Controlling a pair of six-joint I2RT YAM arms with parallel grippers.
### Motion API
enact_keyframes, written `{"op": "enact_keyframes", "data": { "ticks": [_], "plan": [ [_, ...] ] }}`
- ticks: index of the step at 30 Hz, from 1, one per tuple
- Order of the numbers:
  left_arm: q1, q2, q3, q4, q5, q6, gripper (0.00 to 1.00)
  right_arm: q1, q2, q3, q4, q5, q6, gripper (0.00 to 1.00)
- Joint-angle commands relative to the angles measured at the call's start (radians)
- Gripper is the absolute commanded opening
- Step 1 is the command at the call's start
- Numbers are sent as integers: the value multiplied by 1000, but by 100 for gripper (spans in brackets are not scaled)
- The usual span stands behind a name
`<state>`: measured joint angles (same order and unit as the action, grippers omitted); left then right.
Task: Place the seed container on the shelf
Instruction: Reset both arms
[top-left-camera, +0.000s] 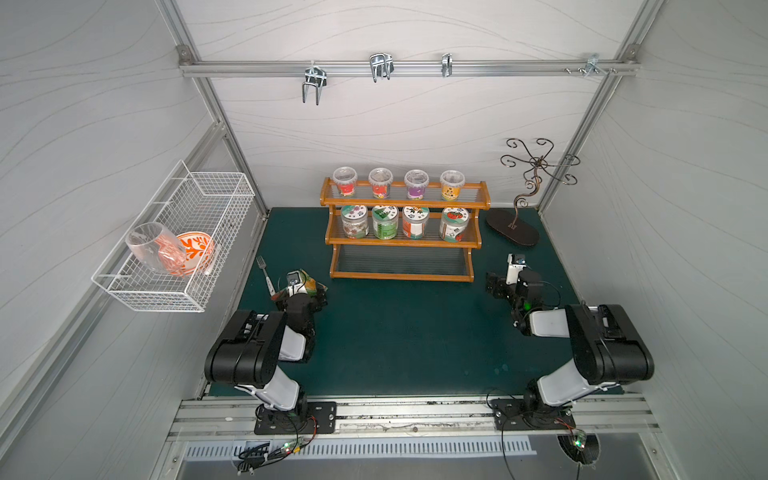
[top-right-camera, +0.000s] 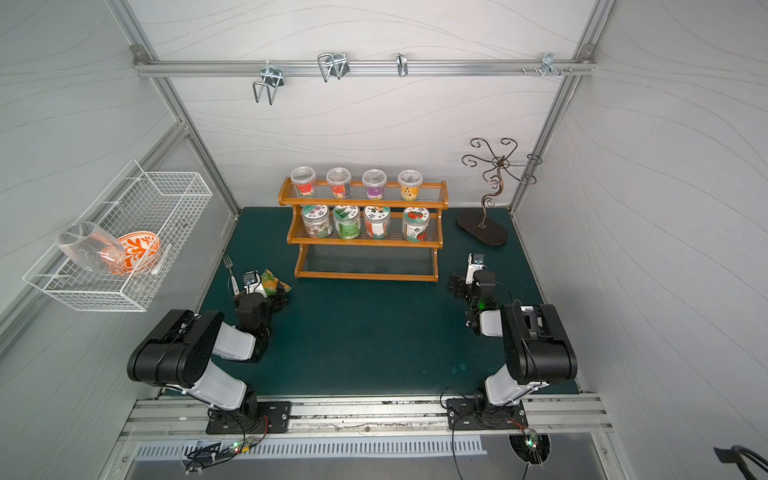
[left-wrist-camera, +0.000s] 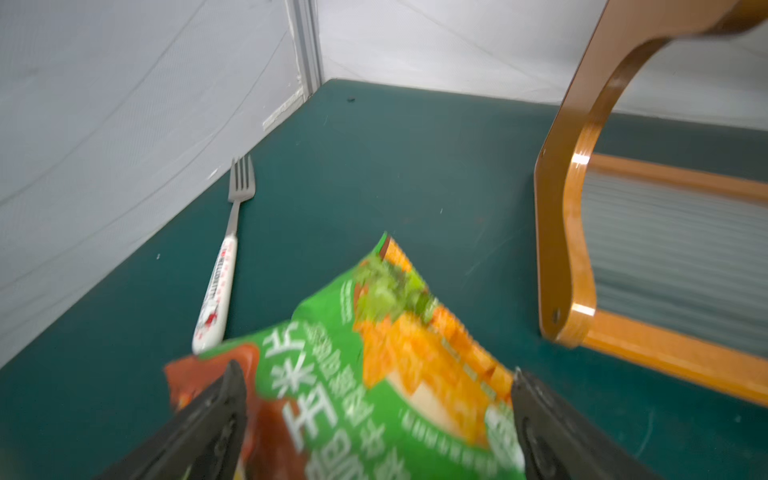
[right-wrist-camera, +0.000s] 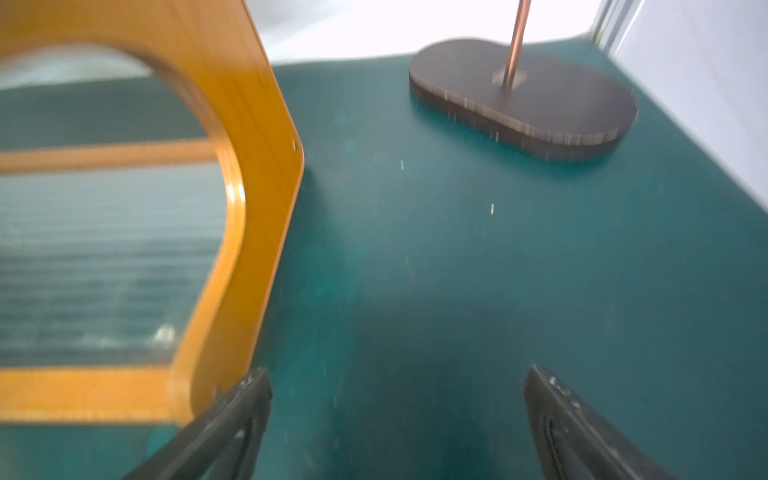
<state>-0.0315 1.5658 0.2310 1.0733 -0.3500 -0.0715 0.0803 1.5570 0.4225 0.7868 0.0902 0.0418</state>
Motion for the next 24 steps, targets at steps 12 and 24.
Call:
{"op": "enact_keyframes", "data": {
  "ticks": [12,24],
  "plan": [
    [5,-13,169,-191,-13,-2,100,15,8,16,2,21,-25,99],
    [5,-10,170,-193,-13,-2,100,15,7,16,2,21,-24,99]
  ]
}}
